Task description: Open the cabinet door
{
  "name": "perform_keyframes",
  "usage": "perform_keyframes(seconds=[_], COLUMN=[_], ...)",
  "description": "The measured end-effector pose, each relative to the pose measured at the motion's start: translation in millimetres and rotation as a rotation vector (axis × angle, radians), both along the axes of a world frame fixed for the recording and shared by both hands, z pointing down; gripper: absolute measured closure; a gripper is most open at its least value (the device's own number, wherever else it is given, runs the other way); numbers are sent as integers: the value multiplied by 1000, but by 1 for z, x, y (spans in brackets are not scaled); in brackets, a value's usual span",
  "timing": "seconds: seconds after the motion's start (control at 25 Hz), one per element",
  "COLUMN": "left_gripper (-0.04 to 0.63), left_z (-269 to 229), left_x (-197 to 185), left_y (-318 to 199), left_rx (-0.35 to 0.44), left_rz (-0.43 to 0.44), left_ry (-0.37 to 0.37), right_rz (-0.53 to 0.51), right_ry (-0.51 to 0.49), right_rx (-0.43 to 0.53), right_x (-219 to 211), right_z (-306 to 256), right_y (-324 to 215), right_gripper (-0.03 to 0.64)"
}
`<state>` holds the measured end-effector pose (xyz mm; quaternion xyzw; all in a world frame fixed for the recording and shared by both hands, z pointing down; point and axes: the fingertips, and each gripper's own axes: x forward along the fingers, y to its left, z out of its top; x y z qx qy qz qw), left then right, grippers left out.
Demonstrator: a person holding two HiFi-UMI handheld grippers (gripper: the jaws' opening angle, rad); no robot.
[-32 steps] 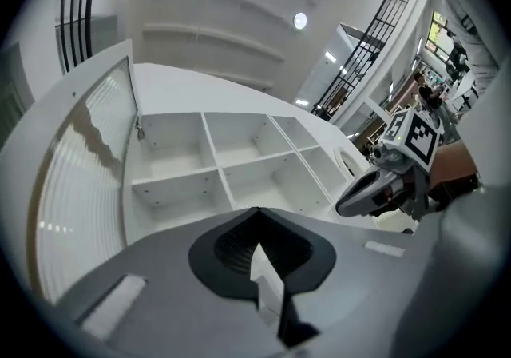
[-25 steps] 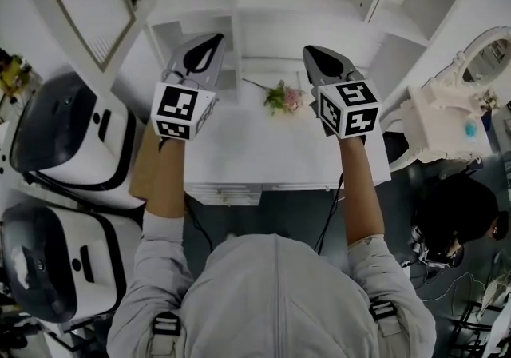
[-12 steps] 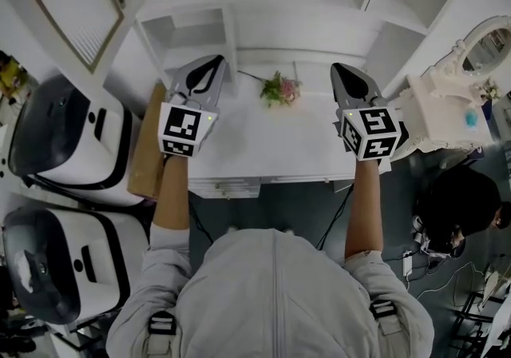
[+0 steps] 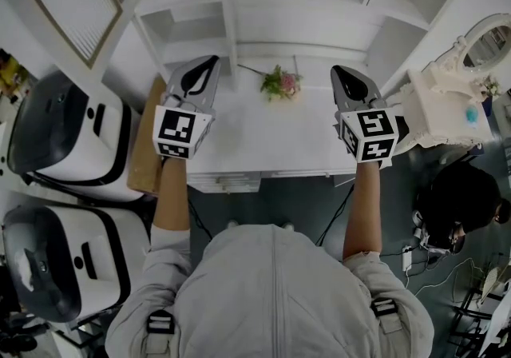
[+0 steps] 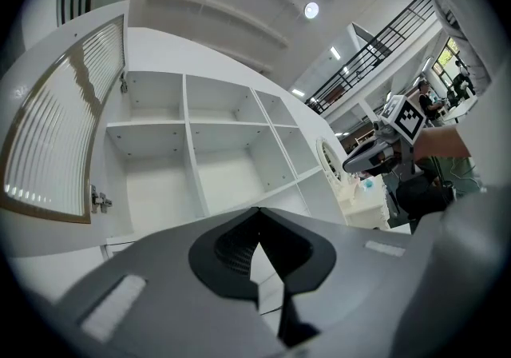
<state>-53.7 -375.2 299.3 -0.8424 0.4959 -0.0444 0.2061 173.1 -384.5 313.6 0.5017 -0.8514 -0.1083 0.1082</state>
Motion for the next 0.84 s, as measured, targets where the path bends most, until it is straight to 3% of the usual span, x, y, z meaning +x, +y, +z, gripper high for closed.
perform_keyframes(seconds=[0.84], left_gripper=[578], left_z=[17], left_x=[-5], left_y=[3], left_rx=[-64], left_rz=[-17], left_ry=[-8], right_rz=[2], right_ry=[2], right_rx=[-12], right_x=[-5], right_z=[1], right_y=[-4], right_gripper=[615])
